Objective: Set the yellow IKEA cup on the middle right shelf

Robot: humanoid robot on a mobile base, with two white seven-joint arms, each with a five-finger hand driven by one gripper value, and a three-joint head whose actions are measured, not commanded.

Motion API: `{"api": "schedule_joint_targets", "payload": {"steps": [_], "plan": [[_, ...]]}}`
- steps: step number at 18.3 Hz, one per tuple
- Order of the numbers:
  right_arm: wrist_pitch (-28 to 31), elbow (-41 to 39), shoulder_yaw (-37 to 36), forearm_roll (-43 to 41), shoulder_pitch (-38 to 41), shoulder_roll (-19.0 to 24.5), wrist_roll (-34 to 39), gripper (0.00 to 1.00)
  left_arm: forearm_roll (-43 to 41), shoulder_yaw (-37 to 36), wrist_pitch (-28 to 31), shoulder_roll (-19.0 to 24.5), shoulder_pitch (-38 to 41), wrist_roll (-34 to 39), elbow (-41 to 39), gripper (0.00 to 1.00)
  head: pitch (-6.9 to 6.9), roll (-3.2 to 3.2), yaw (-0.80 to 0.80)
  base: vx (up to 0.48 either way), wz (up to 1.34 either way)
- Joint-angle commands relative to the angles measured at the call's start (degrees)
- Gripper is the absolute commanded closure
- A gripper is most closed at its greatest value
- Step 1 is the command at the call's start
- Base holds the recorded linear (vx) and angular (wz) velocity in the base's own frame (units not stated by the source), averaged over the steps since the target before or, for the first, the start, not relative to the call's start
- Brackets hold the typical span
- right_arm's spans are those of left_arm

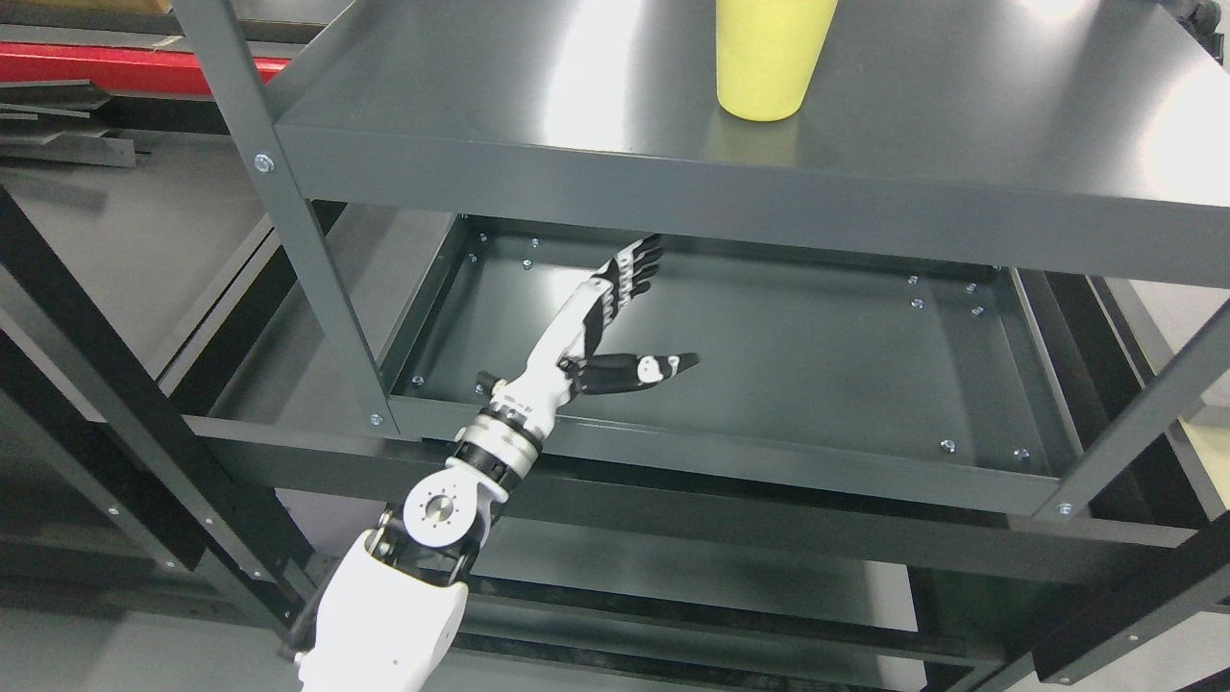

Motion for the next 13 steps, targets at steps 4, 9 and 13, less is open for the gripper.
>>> {"api": "schedule_joint_targets", "payload": {"steps": [4, 9, 13], "plan": [[0.0, 0.0, 1.0, -1.4, 0.8, -1.0, 0.0, 0.01, -4.3, 9.3, -2.1, 0.5, 9.5, 0.8, -1.9, 0.01, 0.00, 0.00, 0.00, 0.000, 0.00], [0.0, 0.0, 1.0, -1.4, 0.8, -1.0, 0.0, 0.01, -3.7, 8.3, -1.3, 0.5, 10.3, 1.2, -5.4, 0.01, 0.00, 0.00, 0.00, 0.000, 0.00], [0.0, 0.0, 1.0, -1.4, 0.8, -1.0, 0.0, 0.01, -3.3, 8.4, -1.1, 0.5, 10.3, 1.5, -6.1, 0.01, 0.00, 0.00, 0.00, 0.000, 0.00]]}}
